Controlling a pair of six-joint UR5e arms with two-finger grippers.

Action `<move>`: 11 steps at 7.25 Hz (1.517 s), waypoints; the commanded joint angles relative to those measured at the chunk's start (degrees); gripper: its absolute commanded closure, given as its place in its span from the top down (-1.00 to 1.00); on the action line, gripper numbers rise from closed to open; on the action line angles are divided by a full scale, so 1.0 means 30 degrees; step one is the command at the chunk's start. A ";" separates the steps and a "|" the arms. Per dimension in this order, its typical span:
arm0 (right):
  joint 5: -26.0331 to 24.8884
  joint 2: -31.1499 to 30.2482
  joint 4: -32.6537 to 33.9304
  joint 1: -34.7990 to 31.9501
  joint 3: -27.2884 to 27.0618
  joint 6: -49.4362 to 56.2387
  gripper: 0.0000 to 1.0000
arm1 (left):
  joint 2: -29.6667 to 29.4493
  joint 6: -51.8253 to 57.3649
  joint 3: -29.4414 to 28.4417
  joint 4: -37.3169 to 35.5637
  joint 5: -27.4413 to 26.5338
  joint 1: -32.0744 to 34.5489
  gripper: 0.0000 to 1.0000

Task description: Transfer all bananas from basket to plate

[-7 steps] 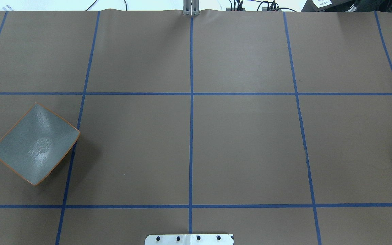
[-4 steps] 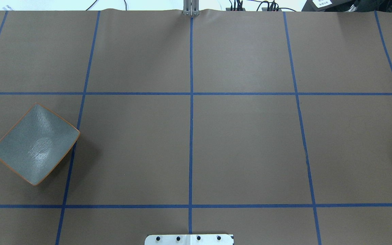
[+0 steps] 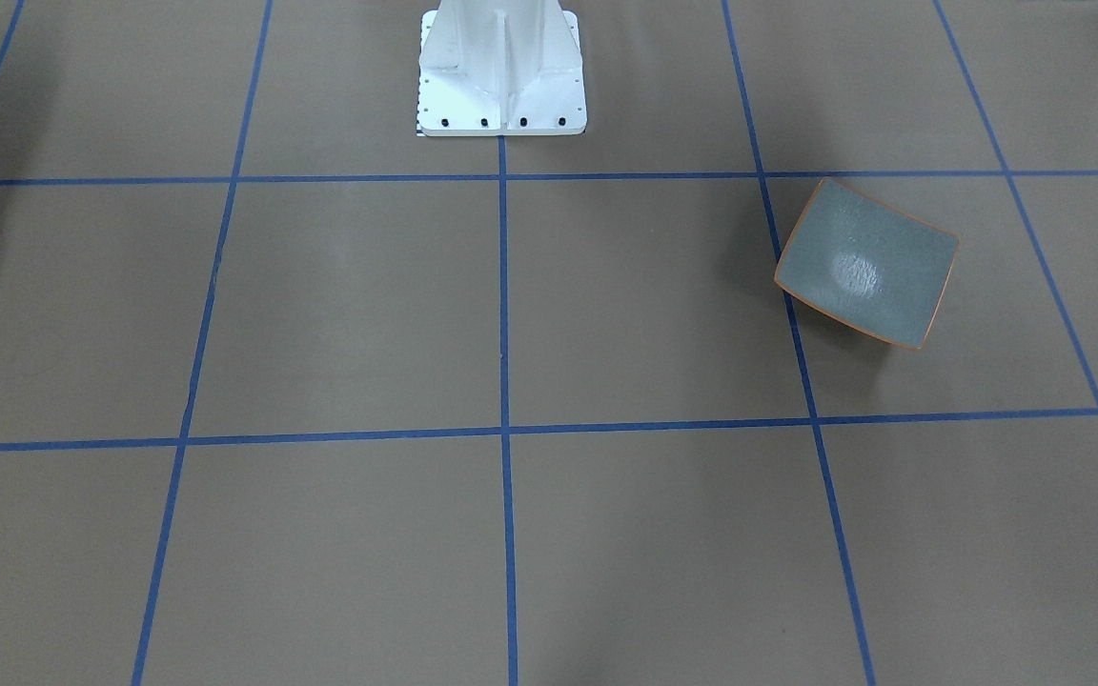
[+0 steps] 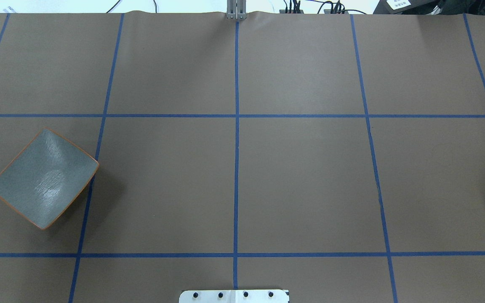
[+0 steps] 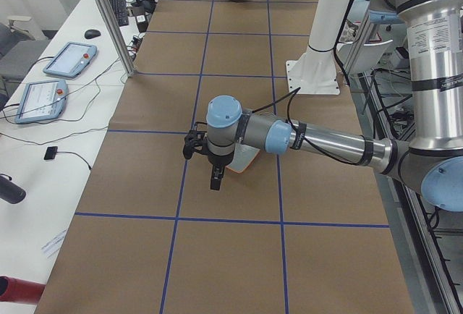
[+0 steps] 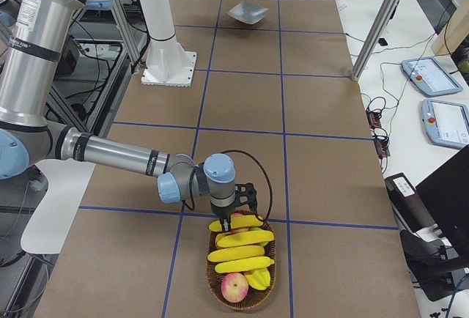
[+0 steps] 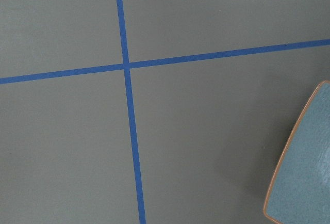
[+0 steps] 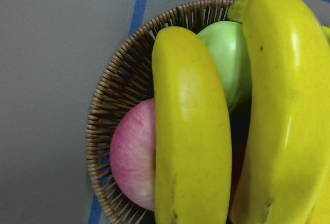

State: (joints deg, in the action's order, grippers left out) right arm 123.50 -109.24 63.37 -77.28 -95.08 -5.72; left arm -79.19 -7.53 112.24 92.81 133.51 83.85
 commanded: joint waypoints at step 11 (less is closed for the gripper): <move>0.3922 -0.0209 -0.1582 -0.1513 -0.3838 -0.1900 -1.00 | -0.2136 -0.2500 0.0029 0.0088 0.2725 -0.1172 0.99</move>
State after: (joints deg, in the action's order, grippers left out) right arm 135.21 -109.97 58.94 -81.43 -105.56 -11.04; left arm -84.97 -14.86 112.36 93.15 141.67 80.37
